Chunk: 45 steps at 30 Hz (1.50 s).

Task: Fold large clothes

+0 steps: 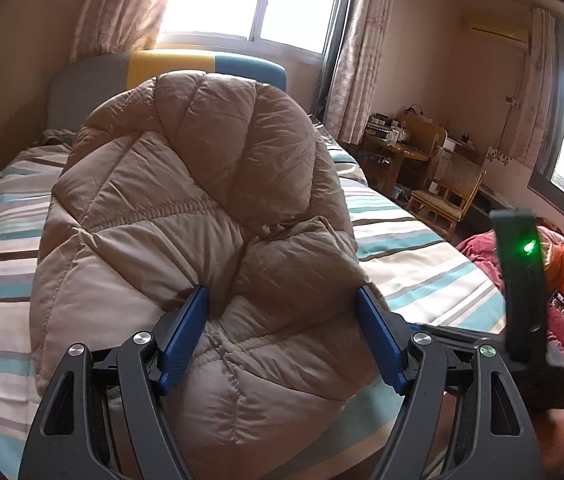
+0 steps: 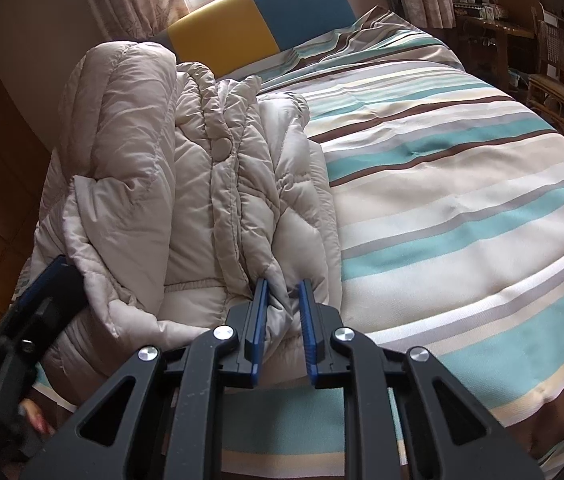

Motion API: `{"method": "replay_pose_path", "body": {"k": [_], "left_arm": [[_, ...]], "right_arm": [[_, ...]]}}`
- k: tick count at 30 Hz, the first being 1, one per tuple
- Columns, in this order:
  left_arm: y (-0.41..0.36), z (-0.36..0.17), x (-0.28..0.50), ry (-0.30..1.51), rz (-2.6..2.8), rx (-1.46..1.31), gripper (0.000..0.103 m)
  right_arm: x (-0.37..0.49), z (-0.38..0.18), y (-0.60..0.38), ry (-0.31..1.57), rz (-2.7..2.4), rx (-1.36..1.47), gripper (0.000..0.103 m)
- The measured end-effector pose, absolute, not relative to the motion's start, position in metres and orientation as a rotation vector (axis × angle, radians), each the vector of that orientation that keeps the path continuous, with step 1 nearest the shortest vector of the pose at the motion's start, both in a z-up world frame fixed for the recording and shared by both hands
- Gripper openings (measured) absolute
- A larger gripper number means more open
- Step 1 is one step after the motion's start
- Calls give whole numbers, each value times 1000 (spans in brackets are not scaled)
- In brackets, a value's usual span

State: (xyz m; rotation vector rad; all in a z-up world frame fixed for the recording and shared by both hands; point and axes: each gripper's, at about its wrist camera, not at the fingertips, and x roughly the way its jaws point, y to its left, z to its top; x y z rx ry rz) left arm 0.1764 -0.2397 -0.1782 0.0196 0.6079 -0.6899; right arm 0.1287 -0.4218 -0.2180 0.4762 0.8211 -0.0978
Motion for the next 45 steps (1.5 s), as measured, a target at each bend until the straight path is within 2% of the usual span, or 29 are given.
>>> {"method": "replay_pose_path", "body": {"k": [4, 6, 10, 13, 19, 25, 34, 38, 45], "left_arm": [[-213, -156, 176, 544, -661, -35, 75], [-197, -146, 183, 511, -616, -43, 78], [-153, -139, 224, 468, -485, -58, 79], [-128, -150, 265, 507, -446, -96, 79], [-135, -176, 296, 607, -501, -141, 79], [-182, -171, 306, 647, -556, -103, 79], [-227, -148, 352, 852, -493, -72, 81], [-248, -149, 374, 887, -466, -48, 82], [-287, -177, 387, 891, -482, 66, 98]], "right_arm": [[127, -216, -422, 815, -100, 469, 14], [125, -213, -421, 812, -107, 454, 16], [121, -199, -418, 795, -114, 389, 24], [113, -185, -422, 758, -141, 385, 36], [112, -131, -422, 581, -86, 406, 36], [179, -99, -386, 593, -32, 215, 32], [289, -132, -425, 767, -124, 189, 17], [311, -162, -443, 823, -157, 186, 17], [311, -203, -473, 819, -154, 301, 16]]}}
